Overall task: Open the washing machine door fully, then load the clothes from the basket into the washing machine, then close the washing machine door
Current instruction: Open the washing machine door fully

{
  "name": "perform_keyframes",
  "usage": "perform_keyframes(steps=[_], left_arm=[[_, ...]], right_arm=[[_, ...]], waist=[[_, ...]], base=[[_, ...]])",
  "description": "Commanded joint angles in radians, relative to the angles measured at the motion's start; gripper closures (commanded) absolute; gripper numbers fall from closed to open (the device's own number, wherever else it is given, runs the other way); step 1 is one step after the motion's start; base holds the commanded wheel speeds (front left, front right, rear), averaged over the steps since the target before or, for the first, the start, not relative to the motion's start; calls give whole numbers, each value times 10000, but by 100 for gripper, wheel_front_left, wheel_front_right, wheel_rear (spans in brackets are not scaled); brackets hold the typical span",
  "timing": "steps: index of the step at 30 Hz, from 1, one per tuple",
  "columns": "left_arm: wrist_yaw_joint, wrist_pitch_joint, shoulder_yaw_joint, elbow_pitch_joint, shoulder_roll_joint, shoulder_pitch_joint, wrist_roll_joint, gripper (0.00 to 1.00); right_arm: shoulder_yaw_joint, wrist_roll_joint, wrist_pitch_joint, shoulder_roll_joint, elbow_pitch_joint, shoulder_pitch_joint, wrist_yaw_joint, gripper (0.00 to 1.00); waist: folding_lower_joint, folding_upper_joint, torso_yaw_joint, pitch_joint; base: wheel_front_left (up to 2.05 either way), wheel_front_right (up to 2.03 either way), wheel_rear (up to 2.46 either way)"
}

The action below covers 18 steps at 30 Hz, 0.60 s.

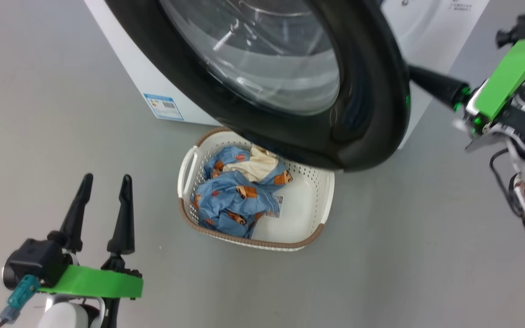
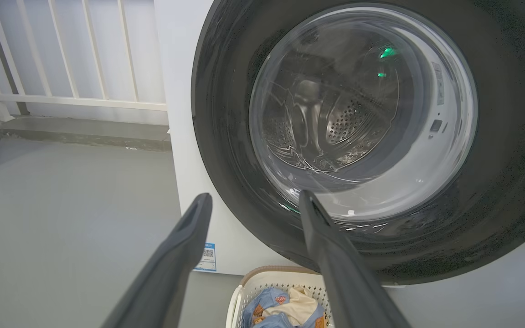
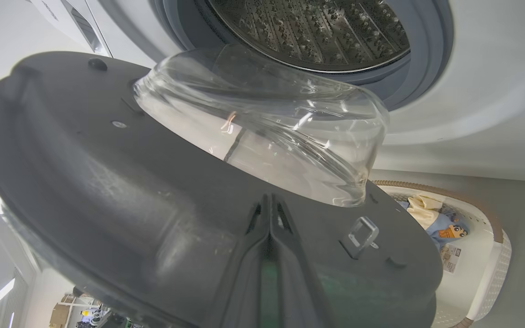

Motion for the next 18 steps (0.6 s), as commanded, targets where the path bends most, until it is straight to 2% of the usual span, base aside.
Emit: perform_keyframes(steps=[1,18], left_arm=[[-31,-80,357,-192,238,16,55,0],[-31,-80,372,-5,306,526,131,0]], right_arm=[[167,211,132,260,-389,281,29,100],[-52,746,344,518,-1231,2168,29,100]], waist=[[0,0,79,-267],[0,0,851,-1263]], base=[[0,0,0],[0,0,0]])
